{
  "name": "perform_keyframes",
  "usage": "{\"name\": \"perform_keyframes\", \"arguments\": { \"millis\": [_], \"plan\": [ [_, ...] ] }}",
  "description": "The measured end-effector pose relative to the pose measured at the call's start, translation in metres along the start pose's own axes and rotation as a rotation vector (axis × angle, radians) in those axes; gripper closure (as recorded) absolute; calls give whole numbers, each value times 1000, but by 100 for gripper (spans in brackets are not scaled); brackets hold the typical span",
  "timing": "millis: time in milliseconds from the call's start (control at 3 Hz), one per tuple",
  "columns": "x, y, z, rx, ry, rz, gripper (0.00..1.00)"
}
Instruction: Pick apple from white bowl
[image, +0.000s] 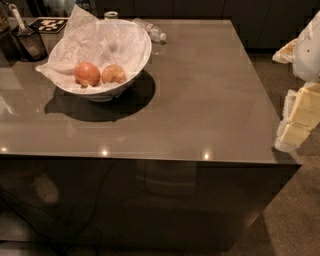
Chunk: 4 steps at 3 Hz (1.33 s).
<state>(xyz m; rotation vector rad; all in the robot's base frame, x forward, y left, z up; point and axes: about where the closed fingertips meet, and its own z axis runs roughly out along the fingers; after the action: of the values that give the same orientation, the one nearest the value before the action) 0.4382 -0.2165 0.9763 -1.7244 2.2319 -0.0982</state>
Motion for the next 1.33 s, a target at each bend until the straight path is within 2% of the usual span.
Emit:
{"name": "perform_keyframes", "arguments": {
  "millis": [333,667,1000,1333],
  "plan": [
    [-11,-2,-5,6,-11,13,0],
    [-52,-5,-9,-17,-16,-6,0],
    [-109,-18,-5,-17,-33,-59,0],
    [-109,-18,-5,-17,-33,-59,0]
  ]
}}
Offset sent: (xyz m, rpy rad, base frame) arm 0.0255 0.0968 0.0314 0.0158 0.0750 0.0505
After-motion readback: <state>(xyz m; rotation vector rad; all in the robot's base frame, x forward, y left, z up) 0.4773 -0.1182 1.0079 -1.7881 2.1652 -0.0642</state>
